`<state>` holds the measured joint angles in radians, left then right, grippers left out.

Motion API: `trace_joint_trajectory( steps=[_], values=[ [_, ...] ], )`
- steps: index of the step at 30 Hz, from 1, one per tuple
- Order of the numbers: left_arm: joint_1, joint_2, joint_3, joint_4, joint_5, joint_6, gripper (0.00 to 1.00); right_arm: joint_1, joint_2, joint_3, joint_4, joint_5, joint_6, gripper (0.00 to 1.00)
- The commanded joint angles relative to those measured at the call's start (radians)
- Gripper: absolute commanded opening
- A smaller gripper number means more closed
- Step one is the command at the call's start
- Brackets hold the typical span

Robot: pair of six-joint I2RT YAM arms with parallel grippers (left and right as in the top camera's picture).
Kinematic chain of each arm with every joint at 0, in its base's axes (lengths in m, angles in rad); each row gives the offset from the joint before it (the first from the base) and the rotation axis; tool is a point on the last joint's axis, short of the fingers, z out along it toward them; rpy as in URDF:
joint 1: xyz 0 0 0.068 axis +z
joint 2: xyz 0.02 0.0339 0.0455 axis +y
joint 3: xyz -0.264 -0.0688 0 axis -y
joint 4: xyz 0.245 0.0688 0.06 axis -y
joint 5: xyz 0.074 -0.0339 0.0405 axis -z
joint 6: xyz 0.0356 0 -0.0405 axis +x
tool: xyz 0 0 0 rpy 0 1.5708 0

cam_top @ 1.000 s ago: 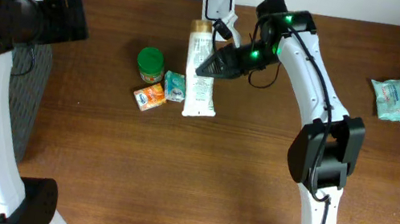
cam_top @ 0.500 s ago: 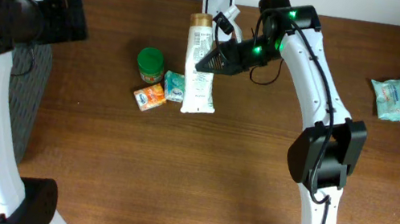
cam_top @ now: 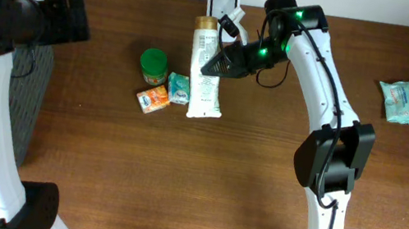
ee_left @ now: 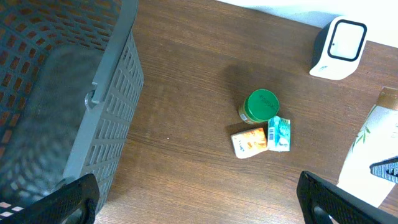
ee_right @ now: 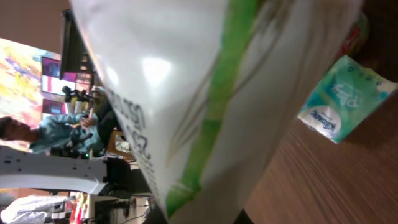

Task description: Scan the item barcode

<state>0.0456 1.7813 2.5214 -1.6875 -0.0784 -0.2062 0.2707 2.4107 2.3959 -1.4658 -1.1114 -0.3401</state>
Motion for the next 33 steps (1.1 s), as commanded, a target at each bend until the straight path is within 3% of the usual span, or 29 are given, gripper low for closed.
trace_joint_trajectory(
  steps=[1,3,6,8,10,12,15,16,17,18,21,23,24,26,28,31,33],
  values=[
    [0.003,-0.004,0.003,0.000,0.007,-0.006,0.99,0.002,-0.050,0.032,-0.002,0.294,0.185,0.04],
    [0.003,-0.004,0.003,0.000,0.007,-0.005,0.99,0.012,-0.050,0.032,-0.012,0.600,0.368,0.04],
    [0.003,-0.004,0.003,0.000,0.007,-0.005,0.99,0.046,-0.048,0.025,-0.126,1.240,0.722,0.04],
    [0.003,-0.004,0.003,0.000,0.007,-0.005,0.99,0.088,-0.048,-0.052,-0.174,1.488,0.814,0.04],
    [0.003,-0.004,0.003,0.000,0.007,-0.006,0.99,0.124,-0.048,-0.200,-0.138,1.593,0.881,0.04],
    [0.003,-0.004,0.003,0.000,0.007,-0.006,0.99,0.135,-0.048,-0.323,-0.065,1.598,0.881,0.04],
    [0.003,-0.004,0.003,0.000,0.007,-0.006,0.99,0.164,-0.048,-0.386,-0.024,1.510,0.879,0.18],
    [0.003,-0.004,0.003,0.000,0.007,-0.005,0.99,0.183,-0.048,-0.385,-0.009,1.443,0.868,0.32],
    [0.003,-0.004,0.003,0.000,0.007,-0.005,0.99,0.210,-0.048,-0.378,0.020,1.326,0.831,0.61],
    [0.003,-0.004,0.003,0.000,0.007,-0.005,0.99,0.222,-0.048,-0.347,0.019,1.265,0.812,0.72],
    [0.003,-0.004,0.003,0.000,0.007,-0.006,0.99,0.217,-0.048,-0.178,-0.032,1.129,0.679,0.78],
    [0.003,-0.004,0.003,0.000,0.007,-0.005,0.99,0.150,-0.048,-0.048,-0.138,1.170,0.662,0.93],
    [0.003,-0.004,0.003,0.000,0.007,-0.005,0.99,0.111,-0.048,-0.031,-0.173,1.168,0.626,0.93],
    [0.003,-0.004,0.003,0.000,0.007,-0.005,0.99,0.032,-0.047,-0.055,-0.207,1.099,0.486,0.71],
    [0.003,-0.004,0.003,0.000,0.007,-0.006,0.99,-0.002,-0.047,-0.135,-0.173,0.972,0.353,0.71],
    [0.003,-0.004,0.003,0.000,0.007,-0.005,0.99,-0.002,-0.047,-0.307,-0.022,0.972,0.356,0.76],
    [0.003,-0.004,0.003,0.000,0.007,-0.006,0.99,-0.003,-0.047,-0.411,0.069,0.972,0.382,0.54]
  ],
)
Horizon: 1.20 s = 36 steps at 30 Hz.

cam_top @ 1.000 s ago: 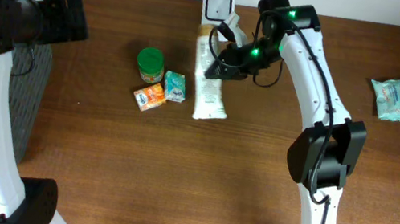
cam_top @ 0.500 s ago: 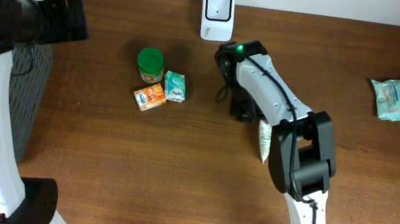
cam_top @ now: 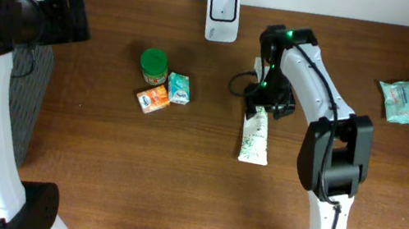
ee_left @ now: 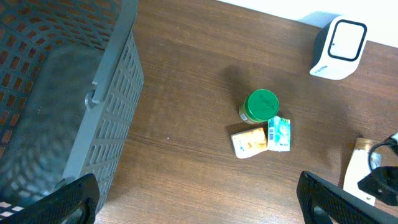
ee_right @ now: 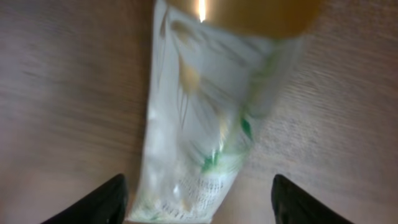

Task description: Scan the item barcode

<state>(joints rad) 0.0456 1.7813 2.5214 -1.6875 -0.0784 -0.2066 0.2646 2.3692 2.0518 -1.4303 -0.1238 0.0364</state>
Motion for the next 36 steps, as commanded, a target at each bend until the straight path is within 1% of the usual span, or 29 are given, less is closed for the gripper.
trace_joint_trajectory(
  steps=[1,2,3,4,5,6,8,12,14,16,18,20,23,27,28,30,32,36],
  values=[
    [0.003,-0.004,0.003,0.000,0.007,-0.005,0.99,0.005,-0.006,-0.092,0.062,-0.016,0.005,0.36],
    [0.003,-0.004,0.003,0.000,0.007,-0.005,0.99,0.009,-0.006,-0.092,0.070,-0.016,0.026,0.29],
    [0.003,-0.004,0.003,0.000,0.007,-0.005,0.99,0.020,-0.006,-0.092,0.087,-0.027,0.032,0.28],
    [0.003,-0.004,0.003,0.000,0.007,-0.005,0.99,0.027,-0.006,-0.092,0.095,-0.027,0.032,0.20],
    [0.003,-0.004,0.003,0.000,0.007,-0.005,0.99,0.038,-0.006,-0.092,0.106,-0.026,0.042,0.08],
    [0.003,-0.004,0.003,0.000,0.007,-0.005,0.99,0.048,-0.006,-0.086,0.116,-0.027,0.077,0.04],
    [0.003,-0.004,0.003,0.000,0.007,-0.005,0.99,0.056,-0.006,-0.011,0.118,-0.031,0.100,0.04],
    [0.003,-0.004,0.003,0.000,0.007,-0.005,0.99,0.056,-0.006,0.280,0.095,-0.081,0.105,0.04],
    [0.003,-0.004,0.003,0.000,0.007,-0.005,0.99,0.056,-0.007,0.355,0.095,-0.083,0.104,0.04],
    [0.003,-0.004,0.003,0.000,0.007,-0.005,0.99,0.056,-0.006,0.356,0.104,-0.083,0.103,0.04],
    [0.003,-0.004,0.003,0.000,0.007,-0.005,0.99,0.056,-0.006,0.356,0.158,-0.108,0.104,0.04],
    [0.003,-0.004,0.003,0.000,0.007,-0.005,0.99,0.056,-0.006,0.356,0.292,-0.111,0.121,0.04],
    [0.003,-0.004,0.003,0.000,0.007,-0.005,0.99,0.056,-0.006,0.356,0.478,-0.113,0.208,0.04],
    [0.003,-0.004,0.003,0.000,0.007,-0.005,0.99,0.057,0.015,0.355,0.692,-0.116,0.220,0.04],
    [0.003,-0.004,0.003,0.000,0.007,-0.005,0.99,0.057,0.047,0.355,0.758,-0.109,0.248,0.04],
    [0.003,-0.004,0.003,0.000,0.007,-0.005,0.99,0.057,0.091,0.355,0.810,-0.111,0.291,0.04],
    [0.003,-0.004,0.003,0.000,0.007,-0.005,0.99,0.057,0.124,0.355,0.826,-0.113,0.321,0.04],
    [0.003,-0.004,0.003,0.000,0.007,-0.005,0.99,0.055,0.141,0.356,0.847,-0.112,0.320,0.04]
  ],
)
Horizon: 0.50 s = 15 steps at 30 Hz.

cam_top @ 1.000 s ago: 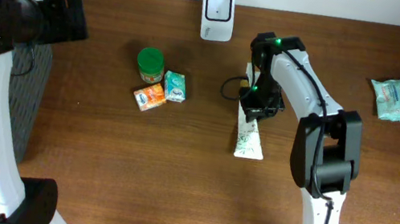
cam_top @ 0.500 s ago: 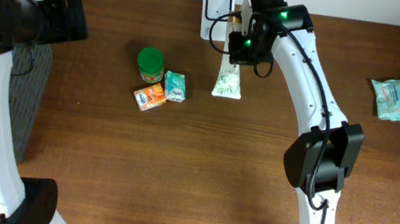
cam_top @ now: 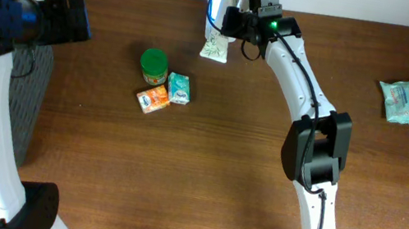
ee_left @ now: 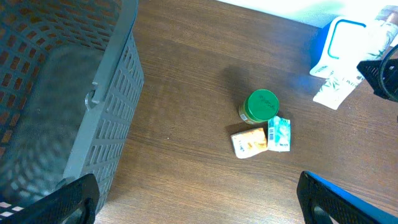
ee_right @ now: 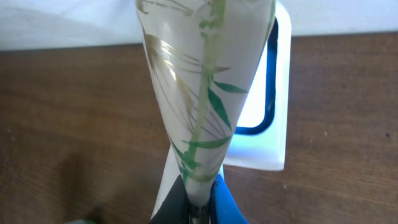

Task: Scan the item barcode
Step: 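Hold the tube at the scanner, then carry it right and release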

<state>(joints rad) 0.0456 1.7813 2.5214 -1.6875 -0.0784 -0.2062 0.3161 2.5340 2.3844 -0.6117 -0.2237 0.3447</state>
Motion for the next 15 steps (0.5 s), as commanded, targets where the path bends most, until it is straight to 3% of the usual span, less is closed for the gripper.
trace_joint_trajectory(
  steps=[1,5,7,9,10,11,12,15],
  values=[
    [0.003,-0.004,0.003,0.000,0.007,-0.005,0.99,0.002,-0.025,0.024,0.024,-0.012,0.012,0.04],
    [0.003,-0.004,0.003,0.000,0.007,-0.006,0.99,-0.079,-0.125,0.024,-0.049,-0.013,0.012,0.04],
    [0.003,-0.004,0.003,0.000,0.007,-0.005,0.99,-0.158,-0.193,0.024,-0.150,-0.012,0.011,0.04],
    [0.003,-0.004,0.003,0.000,0.007,-0.006,0.99,-0.320,-0.259,0.024,-0.356,-0.013,-0.045,0.04],
    [0.003,-0.004,0.003,0.000,0.007,-0.005,0.99,-0.400,-0.262,0.024,-0.463,-0.012,-0.136,0.04],
    [0.003,-0.004,0.003,0.000,0.007,-0.005,0.99,-0.554,-0.248,-0.010,-0.685,-0.011,-0.529,0.04],
    [0.003,-0.004,0.003,0.000,0.007,-0.006,0.99,-0.599,-0.248,-0.063,-0.733,-0.001,-0.637,0.04],
    [0.003,-0.004,0.003,0.000,0.007,-0.006,0.99,-0.710,-0.248,-0.259,-0.632,0.095,-0.672,0.04]
  ],
)
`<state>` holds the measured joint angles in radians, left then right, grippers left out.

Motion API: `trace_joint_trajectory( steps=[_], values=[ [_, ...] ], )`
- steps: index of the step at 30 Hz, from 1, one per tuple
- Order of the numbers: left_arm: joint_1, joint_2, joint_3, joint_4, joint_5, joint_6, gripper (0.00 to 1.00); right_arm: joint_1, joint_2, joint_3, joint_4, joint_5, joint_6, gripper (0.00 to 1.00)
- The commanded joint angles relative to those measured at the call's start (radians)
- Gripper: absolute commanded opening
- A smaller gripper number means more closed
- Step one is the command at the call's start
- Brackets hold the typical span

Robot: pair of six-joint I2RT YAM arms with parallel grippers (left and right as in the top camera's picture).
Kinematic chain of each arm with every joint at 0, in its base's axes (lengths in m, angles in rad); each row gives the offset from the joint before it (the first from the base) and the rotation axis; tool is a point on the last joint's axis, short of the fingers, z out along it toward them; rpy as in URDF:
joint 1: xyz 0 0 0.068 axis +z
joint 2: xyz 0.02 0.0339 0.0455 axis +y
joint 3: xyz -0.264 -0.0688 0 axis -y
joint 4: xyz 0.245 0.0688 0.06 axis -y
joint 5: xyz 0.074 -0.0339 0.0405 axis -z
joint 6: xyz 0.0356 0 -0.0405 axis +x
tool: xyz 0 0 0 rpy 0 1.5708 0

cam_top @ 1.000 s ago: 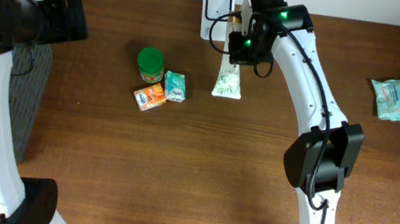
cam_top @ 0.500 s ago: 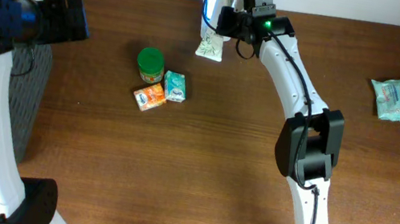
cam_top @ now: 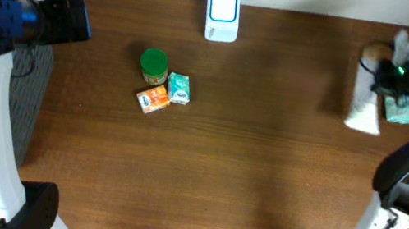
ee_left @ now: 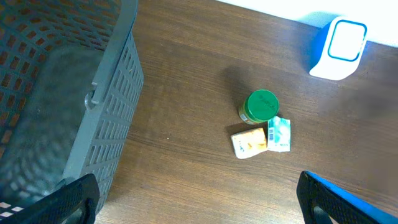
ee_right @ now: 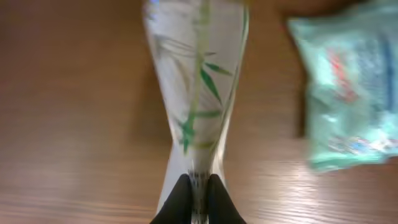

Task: Scan the item barcode
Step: 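Hold the tube at the scanner, then carry it right and release, then reach the right gripper to the small teal pack and grasp it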

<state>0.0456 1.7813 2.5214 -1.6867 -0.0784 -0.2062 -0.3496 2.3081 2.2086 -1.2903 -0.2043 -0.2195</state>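
Note:
The white tube with green leaf print (ee_right: 198, 106) hangs in my right gripper (ee_right: 197, 186), which is shut on its crimped end. In the overhead view the white tube (cam_top: 366, 104) is over the table's far right, beside a teal tissue pack (cam_top: 398, 109). The white barcode scanner (cam_top: 225, 4) stands at the back middle, also in the left wrist view as the scanner (ee_left: 339, 48). My left gripper (ee_left: 199, 199) hangs high over the left of the table, open and empty, only its fingertips (ee_left: 74, 196) showing.
A green-lidded jar (cam_top: 153, 63), an orange packet (cam_top: 153, 98) and a small teal pack (cam_top: 180, 88) lie left of centre. A grey basket (ee_left: 56, 93) sits at the left edge. The teal tissue pack (ee_right: 345, 93) lies right of the tube.
My right gripper has moved with the tube from in front of the scanner at the back middle to the table's far right, next to the teal tissue pack. The left arm is unchanged.
My right gripper first held the tube near the scanner and the small items. Then the tube was down at mid-table with the gripper at its cap end. Later the tube was held up against the scanner. Now it is at the far right.

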Motion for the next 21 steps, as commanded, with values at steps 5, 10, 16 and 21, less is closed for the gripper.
trace_joint_trajectory(
  steps=[5,10,16,21],
  values=[
    [0.003,-0.004,0.003,-0.001,0.007,-0.006,0.99,-0.142,-0.023,-0.161,0.125,0.148,-0.010,0.51],
    [0.003,-0.004,0.003,-0.001,0.007,-0.006,0.99,-0.091,-0.025,0.016,0.008,-0.007,0.019,0.53],
    [0.003,-0.004,0.003,-0.001,0.007,-0.006,0.99,0.188,-0.024,0.190,-0.221,-0.427,0.019,0.91],
    [0.003,-0.004,0.003,-0.001,0.007,-0.005,0.99,0.540,-0.024,0.055,-0.073,-0.409,0.082,0.99]
  ],
)
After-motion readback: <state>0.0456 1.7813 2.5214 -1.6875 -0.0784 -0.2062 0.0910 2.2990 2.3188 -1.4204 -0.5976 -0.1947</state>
